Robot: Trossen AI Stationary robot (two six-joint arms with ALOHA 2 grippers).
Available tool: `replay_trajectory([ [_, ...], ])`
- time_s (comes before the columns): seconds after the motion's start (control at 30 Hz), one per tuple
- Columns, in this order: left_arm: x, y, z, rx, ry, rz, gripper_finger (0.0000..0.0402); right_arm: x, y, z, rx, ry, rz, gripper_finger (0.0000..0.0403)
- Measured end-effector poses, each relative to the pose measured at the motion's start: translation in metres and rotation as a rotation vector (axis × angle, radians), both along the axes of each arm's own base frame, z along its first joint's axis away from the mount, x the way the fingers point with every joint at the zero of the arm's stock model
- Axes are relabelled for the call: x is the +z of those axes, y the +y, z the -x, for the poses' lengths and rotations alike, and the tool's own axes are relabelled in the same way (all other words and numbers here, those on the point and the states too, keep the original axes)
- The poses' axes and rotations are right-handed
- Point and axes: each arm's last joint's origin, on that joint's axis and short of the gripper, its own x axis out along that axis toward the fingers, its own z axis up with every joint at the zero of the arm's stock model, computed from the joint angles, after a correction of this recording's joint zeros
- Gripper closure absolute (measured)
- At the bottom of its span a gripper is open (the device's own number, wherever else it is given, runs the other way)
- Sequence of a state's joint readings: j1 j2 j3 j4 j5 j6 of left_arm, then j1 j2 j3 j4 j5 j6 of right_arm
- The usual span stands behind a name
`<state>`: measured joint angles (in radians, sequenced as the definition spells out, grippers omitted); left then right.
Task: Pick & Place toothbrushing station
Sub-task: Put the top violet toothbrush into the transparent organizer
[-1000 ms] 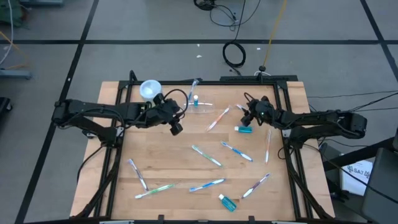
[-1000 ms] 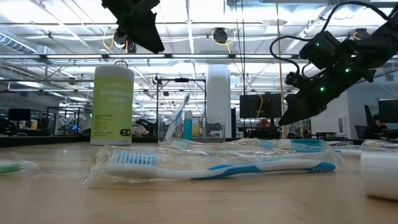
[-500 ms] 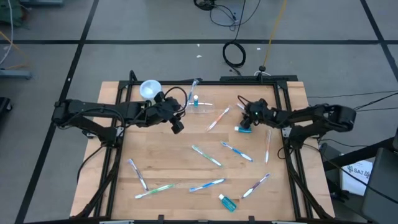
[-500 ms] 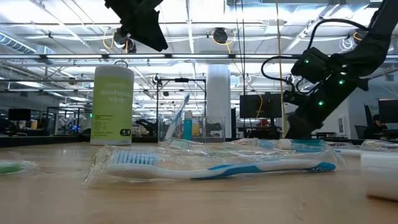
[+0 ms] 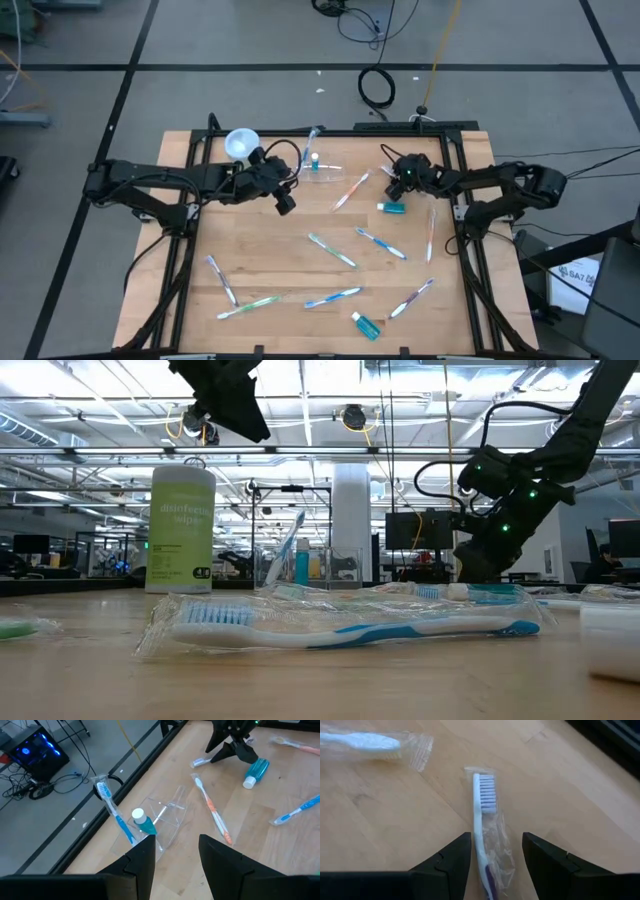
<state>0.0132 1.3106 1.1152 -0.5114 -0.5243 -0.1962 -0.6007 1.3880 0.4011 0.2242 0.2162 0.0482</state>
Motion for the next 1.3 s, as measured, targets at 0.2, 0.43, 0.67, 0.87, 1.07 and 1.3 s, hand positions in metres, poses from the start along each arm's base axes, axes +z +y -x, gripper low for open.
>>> replay_trajectory([
  [0.2,0.0,0.0,0.0,0.009,-0.008,0.01,0.0245,0.0,0.0,0.001,-0.002,0.001,-0.009,0.0237],
  [0.43,0.0,0.0,0.0,0.009,-0.008,0.011,0.0245,-0.001,0.001,0.001,0.012,-0.003,-0.025,0.031],
  [0.67,0.0,-0.001,0.0,0.006,-0.008,0.011,0.0245,-0.001,0.0,0.001,0.008,-0.02,-0.038,0.0391],
  [0.87,0.0,-0.002,0.0,-0.004,-0.005,0.008,0.0245,0.01,0.0,-0.003,0.017,-0.103,0.021,0.038],
  [1.07,0.0,-0.002,0.0,-0.003,-0.006,0.01,0.0245,0.038,0.008,-0.012,0.08,-0.278,0.128,0.0394],
  [1.3,-0.001,-0.009,-0.001,-0.058,-0.012,0.058,0.0245,0.079,0.037,-0.034,0.361,-0.638,0.228,0.039],
])
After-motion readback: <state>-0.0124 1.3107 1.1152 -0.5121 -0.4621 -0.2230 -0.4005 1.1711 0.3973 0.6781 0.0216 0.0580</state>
